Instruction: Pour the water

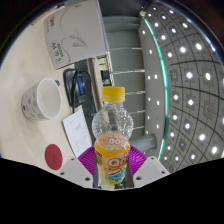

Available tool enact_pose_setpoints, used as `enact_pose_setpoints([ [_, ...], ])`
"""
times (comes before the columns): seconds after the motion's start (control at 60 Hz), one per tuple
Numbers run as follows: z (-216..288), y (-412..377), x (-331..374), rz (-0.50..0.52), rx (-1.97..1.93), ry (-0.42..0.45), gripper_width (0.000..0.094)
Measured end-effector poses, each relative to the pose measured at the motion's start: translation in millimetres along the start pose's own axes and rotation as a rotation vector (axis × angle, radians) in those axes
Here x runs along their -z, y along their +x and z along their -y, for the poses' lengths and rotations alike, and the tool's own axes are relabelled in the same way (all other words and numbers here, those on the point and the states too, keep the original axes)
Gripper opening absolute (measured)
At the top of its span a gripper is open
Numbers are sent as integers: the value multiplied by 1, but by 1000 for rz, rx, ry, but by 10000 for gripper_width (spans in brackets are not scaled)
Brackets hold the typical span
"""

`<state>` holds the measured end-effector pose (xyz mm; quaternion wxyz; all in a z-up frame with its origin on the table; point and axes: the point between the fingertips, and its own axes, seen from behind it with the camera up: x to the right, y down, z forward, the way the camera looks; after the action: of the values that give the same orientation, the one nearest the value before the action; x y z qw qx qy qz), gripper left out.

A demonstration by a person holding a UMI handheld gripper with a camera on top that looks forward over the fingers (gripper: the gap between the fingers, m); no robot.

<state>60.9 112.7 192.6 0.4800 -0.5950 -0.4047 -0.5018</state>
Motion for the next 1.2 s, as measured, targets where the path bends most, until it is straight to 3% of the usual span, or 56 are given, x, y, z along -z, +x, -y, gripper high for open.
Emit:
enact_pose_setpoints([
  [0.283, 33, -33, -45, -103, 542, 148, 397],
  [0.567, 49, -21, -47, -88, 449, 213, 398],
  [0.767, 49, 10, -30, 57, -145, 198, 398],
  [0.933, 49, 6, -18, 243, -706, 187, 400],
  [1.2, 13, -60, -28, 480, -1193, 67, 399],
])
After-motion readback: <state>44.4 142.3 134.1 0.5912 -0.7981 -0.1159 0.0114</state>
